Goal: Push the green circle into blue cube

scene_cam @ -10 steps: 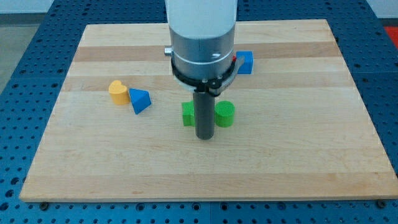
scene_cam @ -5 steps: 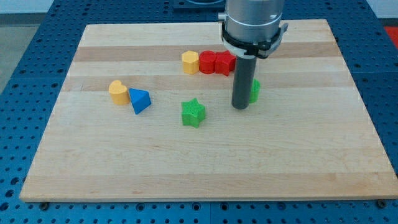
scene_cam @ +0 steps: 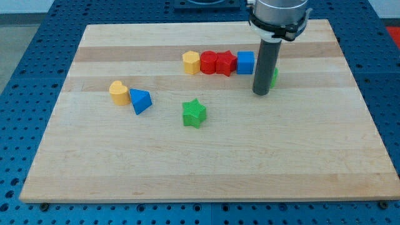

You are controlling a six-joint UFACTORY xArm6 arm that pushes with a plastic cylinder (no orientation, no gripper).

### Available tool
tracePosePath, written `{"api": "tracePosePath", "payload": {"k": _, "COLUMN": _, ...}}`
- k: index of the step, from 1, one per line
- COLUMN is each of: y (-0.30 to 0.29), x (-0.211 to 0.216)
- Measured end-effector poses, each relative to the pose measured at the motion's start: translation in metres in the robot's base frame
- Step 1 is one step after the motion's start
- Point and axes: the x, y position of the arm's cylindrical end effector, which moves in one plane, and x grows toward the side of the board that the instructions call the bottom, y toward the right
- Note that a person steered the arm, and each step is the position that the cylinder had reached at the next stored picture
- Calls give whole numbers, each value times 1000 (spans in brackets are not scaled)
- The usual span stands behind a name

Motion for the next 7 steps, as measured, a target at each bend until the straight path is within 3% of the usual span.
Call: {"api": "tracePosePath", "payload": {"k": 7, "y": 39, "x": -34}}
